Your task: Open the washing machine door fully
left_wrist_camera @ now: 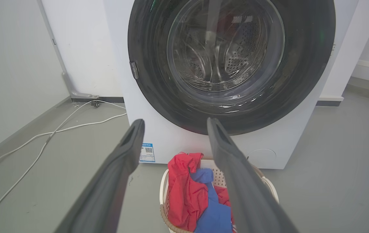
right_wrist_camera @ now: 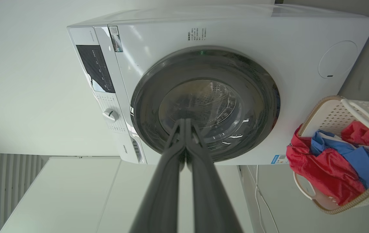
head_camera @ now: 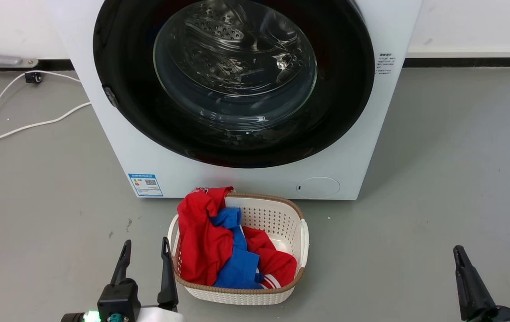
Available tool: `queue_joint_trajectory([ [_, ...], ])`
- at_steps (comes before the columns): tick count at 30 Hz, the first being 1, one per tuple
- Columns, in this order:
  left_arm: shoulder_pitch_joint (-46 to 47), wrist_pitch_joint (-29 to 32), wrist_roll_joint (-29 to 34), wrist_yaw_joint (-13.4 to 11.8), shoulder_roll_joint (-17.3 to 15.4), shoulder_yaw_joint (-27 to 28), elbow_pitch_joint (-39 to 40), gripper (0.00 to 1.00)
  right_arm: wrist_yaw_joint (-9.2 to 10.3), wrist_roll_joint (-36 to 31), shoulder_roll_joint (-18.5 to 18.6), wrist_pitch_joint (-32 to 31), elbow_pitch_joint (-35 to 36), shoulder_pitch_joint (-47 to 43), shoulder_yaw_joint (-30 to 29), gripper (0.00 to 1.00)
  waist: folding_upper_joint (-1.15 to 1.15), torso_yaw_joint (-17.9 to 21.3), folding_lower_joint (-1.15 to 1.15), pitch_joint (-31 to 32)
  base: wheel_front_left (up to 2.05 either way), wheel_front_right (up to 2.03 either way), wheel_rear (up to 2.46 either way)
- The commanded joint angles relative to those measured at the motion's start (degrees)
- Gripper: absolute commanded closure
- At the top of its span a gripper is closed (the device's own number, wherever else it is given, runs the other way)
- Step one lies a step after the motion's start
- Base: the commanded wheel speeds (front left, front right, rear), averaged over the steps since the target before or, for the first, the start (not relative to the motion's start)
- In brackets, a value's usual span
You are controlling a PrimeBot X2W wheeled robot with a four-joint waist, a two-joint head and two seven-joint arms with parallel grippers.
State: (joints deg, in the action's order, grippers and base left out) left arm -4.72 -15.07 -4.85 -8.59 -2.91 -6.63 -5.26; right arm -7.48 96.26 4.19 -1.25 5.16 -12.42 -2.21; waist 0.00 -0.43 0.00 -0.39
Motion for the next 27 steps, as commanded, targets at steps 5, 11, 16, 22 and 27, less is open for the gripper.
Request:
queue_joint_trajectory([
  [5,-0.19,-0.16,0.36,-0.14,0.02,0.26,0.13,0.00,-0.03,-1.06,-0.86,-1.02,-0.51,-0.28,-0.74,1.00,0.00,0.01,0.00,-0.12,0.00,0.00,0.00],
  [11,0.06,-0.16,0.72,-0.25,0.02,0.34,0.26,0.00,-0.03,-1.34,-1.21,-1.66,-0.31,0.15,-1.35,1.00,0.00,-0.14,0.00,-0.39,0.00,0.00,0.00],
  [16,0.59,-0.16,1.05,-0.42,0.02,0.31,0.61,0.00,-0.03,-0.48,-1.29,-2.17,-0.15,1.83,-2.59,1.00,0.00,-0.41,0.00,-1.03,0.00,0.00,0.00],
  [22,1.92,-0.16,1.60,-0.56,0.02,0.05,1.03,0.00,-0.03,-0.45,-0.97,-2.90,-0.48,6.83,-7.38,1.00,0.00,-1.16,0.00,-2.84,0.00,0.00,0.00],
  [27,3.66,-0.16,2.30,-0.81,0.02,-0.11,1.79,0.00,-0.03,-1.09,1.66,-4.87,-2.17,13.38,-12.04,1.00,0.00,-2.06,0.00,-5.70,0.00,0.00,0.00],
])
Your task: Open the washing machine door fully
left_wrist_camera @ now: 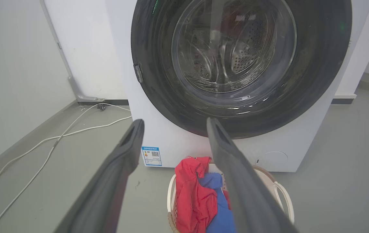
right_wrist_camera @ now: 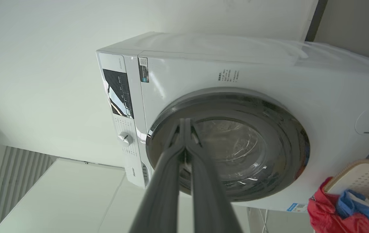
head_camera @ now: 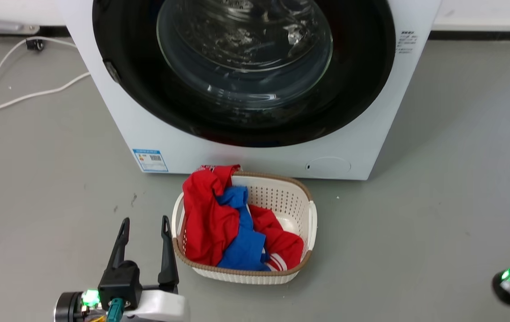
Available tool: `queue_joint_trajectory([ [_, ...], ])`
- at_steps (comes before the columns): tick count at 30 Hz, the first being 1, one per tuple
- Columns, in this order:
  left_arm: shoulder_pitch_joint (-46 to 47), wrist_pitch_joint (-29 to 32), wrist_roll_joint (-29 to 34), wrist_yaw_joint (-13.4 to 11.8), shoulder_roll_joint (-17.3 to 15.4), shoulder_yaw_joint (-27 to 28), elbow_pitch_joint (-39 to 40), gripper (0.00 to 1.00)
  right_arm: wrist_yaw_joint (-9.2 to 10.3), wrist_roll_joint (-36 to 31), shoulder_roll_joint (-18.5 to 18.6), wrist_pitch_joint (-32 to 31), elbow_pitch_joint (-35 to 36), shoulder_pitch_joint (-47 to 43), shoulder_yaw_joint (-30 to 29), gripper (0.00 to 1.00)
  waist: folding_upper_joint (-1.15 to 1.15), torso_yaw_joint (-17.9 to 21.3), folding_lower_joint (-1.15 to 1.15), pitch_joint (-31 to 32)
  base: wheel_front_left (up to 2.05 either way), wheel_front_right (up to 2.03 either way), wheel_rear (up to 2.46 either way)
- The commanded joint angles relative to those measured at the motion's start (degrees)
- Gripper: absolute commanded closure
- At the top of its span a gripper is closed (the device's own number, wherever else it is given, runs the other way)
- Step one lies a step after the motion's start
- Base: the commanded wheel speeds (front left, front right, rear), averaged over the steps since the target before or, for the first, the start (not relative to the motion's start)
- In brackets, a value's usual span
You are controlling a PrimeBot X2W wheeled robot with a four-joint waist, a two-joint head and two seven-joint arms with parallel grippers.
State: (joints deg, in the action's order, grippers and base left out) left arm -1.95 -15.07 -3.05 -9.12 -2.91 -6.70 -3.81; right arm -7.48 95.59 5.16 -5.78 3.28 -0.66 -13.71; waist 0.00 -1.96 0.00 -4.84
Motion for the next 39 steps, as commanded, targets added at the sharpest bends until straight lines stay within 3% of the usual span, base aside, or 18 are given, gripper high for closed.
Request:
queue_joint_trajectory([
  [1,1.28,-0.16,0.74,-0.38,0.02,-0.10,0.50,0.00,-0.03,-0.54,1.30,-0.64,-0.85,3.17,-1.31,1.00,0.00,-0.69,0.00,-1.95,0.00,0.00,0.00],
  [17,8.90,-0.16,-0.18,-0.01,0.01,-1.71,4.05,0.00,-0.03,-0.21,12.80,-7.66,-10.65,29.33,-8.54,1.00,0.00,-3.68,0.00,-14.07,0.00,0.00,0.00],
  [22,11.29,-0.16,-0.60,-0.41,0.01,-2.39,4.86,0.00,-0.03,-1.76,17.06,-11.10,-14.14,37.25,-6.45,1.00,0.00,-5.05,0.00,-17.98,0.00,0.00,0.00],
  [39,16.02,-0.16,-2.67,-1.35,0.01,-4.87,5.51,0.00,-0.03,-10.06,24.42,-20.48,-24.97,58.09,6.37,1.00,0.00,-9.04,0.00,-27.46,0.00,0.00,0.00],
])
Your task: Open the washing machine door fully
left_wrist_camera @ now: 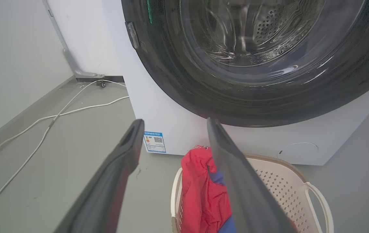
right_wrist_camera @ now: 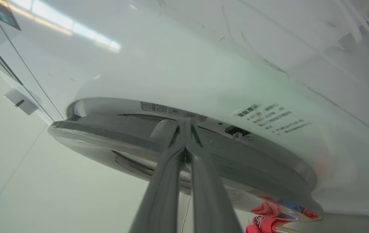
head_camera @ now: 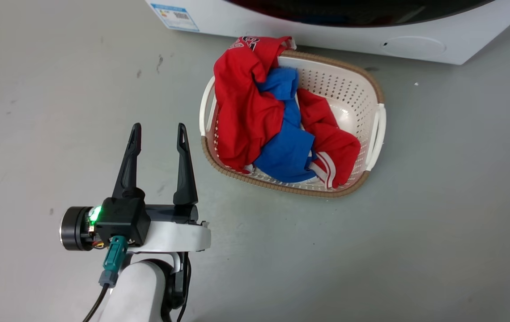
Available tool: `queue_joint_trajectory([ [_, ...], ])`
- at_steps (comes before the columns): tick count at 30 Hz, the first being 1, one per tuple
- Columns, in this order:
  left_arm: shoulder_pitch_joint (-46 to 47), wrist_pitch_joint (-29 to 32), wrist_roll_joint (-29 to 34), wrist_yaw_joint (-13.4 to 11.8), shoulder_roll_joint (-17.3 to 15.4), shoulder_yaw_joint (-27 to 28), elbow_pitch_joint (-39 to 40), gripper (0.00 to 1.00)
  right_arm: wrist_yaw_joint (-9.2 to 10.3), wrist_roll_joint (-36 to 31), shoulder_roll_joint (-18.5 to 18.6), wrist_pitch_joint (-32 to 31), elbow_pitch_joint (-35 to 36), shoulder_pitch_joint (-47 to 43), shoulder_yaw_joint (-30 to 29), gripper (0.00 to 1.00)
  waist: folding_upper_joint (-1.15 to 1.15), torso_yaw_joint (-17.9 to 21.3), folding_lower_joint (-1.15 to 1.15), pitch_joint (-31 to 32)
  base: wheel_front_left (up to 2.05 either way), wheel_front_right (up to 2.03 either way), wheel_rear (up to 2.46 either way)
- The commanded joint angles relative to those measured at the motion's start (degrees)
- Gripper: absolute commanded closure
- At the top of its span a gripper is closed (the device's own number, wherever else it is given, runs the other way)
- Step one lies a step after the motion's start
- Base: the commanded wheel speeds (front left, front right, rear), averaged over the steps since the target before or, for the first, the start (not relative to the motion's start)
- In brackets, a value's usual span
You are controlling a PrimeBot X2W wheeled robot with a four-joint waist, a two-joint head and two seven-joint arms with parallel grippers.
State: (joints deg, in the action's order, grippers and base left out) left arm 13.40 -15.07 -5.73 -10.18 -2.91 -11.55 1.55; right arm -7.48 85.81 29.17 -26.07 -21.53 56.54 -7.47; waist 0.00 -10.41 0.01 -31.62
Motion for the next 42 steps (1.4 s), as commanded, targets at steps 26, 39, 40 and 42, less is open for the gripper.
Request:
queue_joint_trajectory([
  [26,1.30,-0.16,-0.84,-0.92,0.02,0.52,-0.60,0.00,-0.09,-3.72,-1.69,-10.67,0.99,0.62,6.11,1.00,0.00,-0.82,-0.01,-2.01,0.00,0.00,0.00],
  [39,0.20,-0.16,0.55,-0.04,0.01,2.41,-1.32,0.00,-0.09,-1.16,-4.39,-12.61,9.98,-11.37,7.36,1.00,0.00,1.35,-0.01,1.14,0.00,0.00,0.00],
  [40,0.00,-0.16,0.55,-0.01,0.01,2.47,-1.42,0.00,-0.09,-1.09,-4.63,-12.69,10.84,-12.48,7.69,1.00,0.00,1.46,-0.01,1.49,0.00,0.00,0.00],
  [42,-0.35,-0.16,0.64,0.04,0.01,2.64,-1.46,0.00,-0.09,-0.59,-5.08,-12.91,12.32,-14.61,8.04,1.00,0.00,1.67,-0.01,2.18,0.00,0.00,0.00],
])
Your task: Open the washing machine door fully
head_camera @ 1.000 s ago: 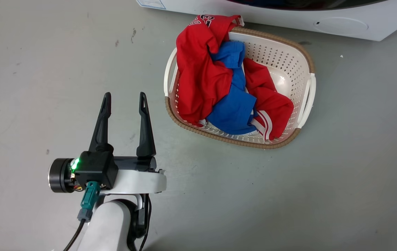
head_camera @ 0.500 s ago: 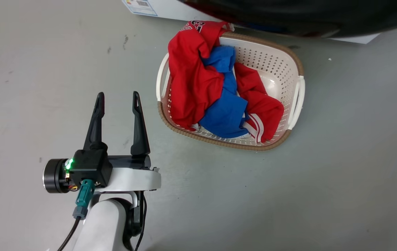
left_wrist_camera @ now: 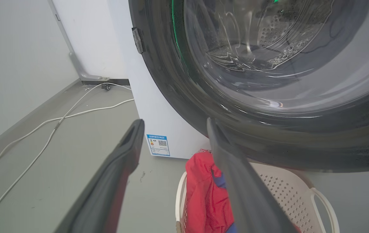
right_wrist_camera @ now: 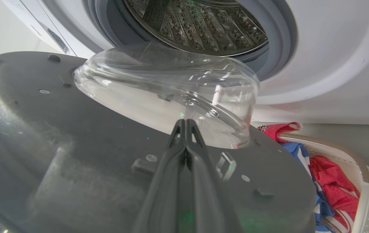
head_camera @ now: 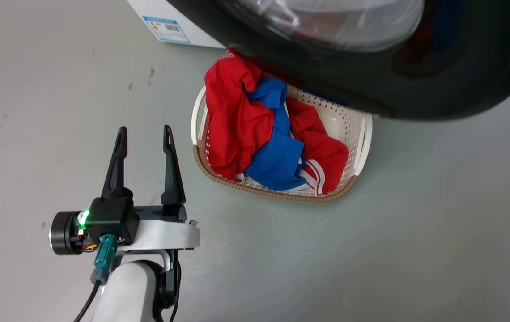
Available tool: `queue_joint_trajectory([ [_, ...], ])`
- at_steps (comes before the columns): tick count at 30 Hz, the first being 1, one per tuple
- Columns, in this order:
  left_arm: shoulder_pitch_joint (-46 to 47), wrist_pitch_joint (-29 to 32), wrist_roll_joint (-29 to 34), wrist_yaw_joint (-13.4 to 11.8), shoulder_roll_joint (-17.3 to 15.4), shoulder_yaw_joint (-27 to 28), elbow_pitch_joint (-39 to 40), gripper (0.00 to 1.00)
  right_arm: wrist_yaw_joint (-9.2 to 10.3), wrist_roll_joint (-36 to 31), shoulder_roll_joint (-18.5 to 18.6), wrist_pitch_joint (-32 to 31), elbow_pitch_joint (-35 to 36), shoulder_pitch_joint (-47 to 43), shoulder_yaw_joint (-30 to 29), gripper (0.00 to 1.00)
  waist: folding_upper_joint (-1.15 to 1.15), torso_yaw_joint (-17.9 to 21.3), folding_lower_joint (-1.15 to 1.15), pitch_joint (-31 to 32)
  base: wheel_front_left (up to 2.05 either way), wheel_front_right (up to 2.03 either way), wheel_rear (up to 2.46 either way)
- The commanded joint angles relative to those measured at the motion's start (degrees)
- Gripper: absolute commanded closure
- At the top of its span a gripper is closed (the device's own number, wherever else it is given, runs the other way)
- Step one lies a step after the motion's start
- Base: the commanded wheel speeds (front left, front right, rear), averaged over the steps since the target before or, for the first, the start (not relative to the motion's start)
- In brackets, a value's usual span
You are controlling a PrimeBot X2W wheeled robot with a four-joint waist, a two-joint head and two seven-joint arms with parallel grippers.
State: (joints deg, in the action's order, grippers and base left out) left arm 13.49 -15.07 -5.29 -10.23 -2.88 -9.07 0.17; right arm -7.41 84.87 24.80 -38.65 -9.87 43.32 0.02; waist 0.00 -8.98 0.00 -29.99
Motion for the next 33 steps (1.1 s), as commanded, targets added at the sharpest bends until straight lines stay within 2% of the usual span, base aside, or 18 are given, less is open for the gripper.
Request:
queue_joint_trajectory([
  [1,-0.60,-0.16,0.23,0.08,-0.01,0.21,-0.13,0.00,-0.14,0.61,-0.90,-0.33,1.48,-2.34,0.69,1.00,0.00,0.30,0.00,0.89,0.00,0.00,0.00],
  [17,-3.79,-0.16,0.65,0.28,-0.02,0.83,-0.78,0.00,-0.15,2.40,-4.36,-0.58,14.22,-19.72,5.78,1.00,0.00,0.38,0.00,6.96,0.00,0.00,0.00],
  [33,-6.86,-0.16,1.61,0.79,-0.02,1.53,-1.43,0.00,-0.15,2.82,-10.17,0.93,19.23,-30.54,14.47,1.00,0.00,0.88,0.00,11.88,0.00,0.00,0.00],
])
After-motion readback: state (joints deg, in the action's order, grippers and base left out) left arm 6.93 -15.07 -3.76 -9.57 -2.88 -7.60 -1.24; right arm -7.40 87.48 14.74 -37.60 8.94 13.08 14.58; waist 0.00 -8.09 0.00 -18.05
